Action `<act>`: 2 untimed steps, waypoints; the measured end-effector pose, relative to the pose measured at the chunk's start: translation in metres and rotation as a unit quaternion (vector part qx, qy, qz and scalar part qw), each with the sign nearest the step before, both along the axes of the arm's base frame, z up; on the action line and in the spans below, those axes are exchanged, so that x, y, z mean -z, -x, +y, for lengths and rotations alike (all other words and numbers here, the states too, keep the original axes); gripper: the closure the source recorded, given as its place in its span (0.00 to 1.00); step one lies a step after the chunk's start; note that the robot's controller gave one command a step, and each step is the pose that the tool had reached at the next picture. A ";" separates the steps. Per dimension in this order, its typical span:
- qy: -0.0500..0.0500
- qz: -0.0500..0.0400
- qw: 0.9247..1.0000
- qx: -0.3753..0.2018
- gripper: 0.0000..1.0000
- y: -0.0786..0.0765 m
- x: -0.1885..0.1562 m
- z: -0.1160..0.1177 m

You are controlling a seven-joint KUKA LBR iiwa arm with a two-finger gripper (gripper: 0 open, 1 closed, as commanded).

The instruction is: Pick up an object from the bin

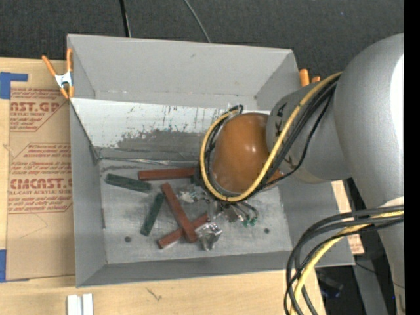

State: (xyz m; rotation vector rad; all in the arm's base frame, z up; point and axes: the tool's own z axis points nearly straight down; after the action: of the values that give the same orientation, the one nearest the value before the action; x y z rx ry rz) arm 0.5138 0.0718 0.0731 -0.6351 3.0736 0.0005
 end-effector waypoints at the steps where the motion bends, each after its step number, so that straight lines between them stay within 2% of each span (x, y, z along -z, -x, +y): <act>1: 0.001 0.003 0.999 -0.040 0.00 0.005 -0.019 0.023; 2: -0.001 0.002 0.979 -0.203 1.00 0.011 0.001 -0.012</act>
Offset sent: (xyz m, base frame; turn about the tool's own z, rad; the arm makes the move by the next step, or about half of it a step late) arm -0.0109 -0.0143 -0.0031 -0.4106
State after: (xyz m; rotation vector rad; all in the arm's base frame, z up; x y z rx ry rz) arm 0.5030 0.0600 0.0722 -1.2483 2.8839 0.0052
